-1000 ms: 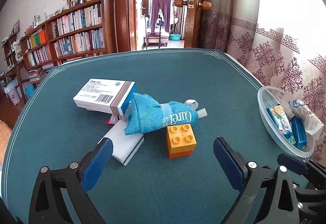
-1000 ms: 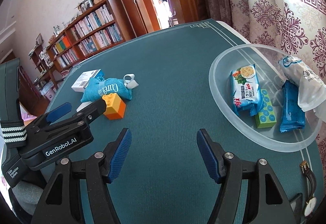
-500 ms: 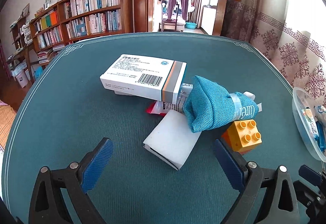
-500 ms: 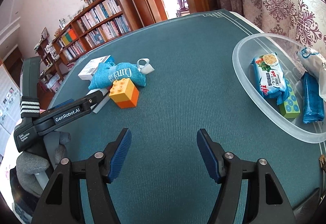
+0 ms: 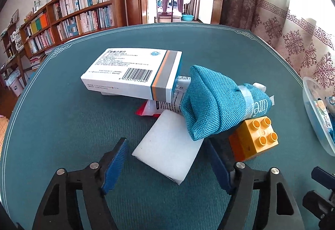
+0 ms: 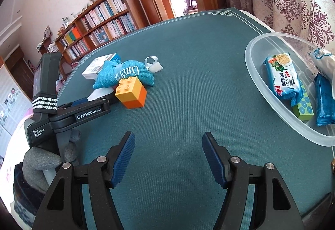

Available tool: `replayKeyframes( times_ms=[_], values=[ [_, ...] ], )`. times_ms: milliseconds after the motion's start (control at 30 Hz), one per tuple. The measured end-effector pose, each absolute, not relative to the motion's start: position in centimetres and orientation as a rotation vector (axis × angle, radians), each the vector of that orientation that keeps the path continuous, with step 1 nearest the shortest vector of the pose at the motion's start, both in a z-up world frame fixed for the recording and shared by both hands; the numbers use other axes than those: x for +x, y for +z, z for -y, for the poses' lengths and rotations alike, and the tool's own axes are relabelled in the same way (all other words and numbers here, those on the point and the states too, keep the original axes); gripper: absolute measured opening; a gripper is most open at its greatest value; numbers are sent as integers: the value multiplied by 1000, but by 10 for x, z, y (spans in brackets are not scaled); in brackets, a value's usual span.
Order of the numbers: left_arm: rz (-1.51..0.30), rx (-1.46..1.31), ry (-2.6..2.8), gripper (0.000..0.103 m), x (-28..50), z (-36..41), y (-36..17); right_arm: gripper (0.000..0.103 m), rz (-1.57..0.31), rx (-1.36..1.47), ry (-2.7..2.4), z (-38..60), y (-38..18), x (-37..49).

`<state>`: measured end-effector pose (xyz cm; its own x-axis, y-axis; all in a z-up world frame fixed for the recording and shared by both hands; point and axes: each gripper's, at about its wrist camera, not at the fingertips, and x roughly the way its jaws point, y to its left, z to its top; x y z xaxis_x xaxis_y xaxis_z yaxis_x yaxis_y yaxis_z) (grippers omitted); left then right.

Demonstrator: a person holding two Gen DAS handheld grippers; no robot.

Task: Organize objects
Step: 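Grasp the white sponge with the left gripper while the right grasps the orange Lego brick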

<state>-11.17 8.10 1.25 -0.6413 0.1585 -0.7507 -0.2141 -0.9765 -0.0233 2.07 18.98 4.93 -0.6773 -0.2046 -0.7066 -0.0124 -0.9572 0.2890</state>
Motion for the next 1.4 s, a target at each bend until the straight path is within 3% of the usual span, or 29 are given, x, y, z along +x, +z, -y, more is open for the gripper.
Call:
replayKeyframes(
  times_ms=[67,167,1000,1100,1233,1400],
  values=[
    [-101,-1186,2652,60,-109,-82,13,68,407,1210,-2751,-187,49,19],
    [-74,-1170,2634,56,-107,-79,15,68,395,1206,-2752,-182,50,17],
    [111,-1093,2819,55,-96,-27,42,67,165,1177,-2744,-121,44,-62],
    [101,-1091,2814,55,-94,-29,41,57,157,1200,-2751,-121,39,-69],
    [92,-1095,2807,55,-93,-31,39,37,137,1213,-2743,-120,36,-69],
    [79,-1095,2802,55,-93,-35,38,33,146,1207,-2728,-120,38,-61]
  ],
)
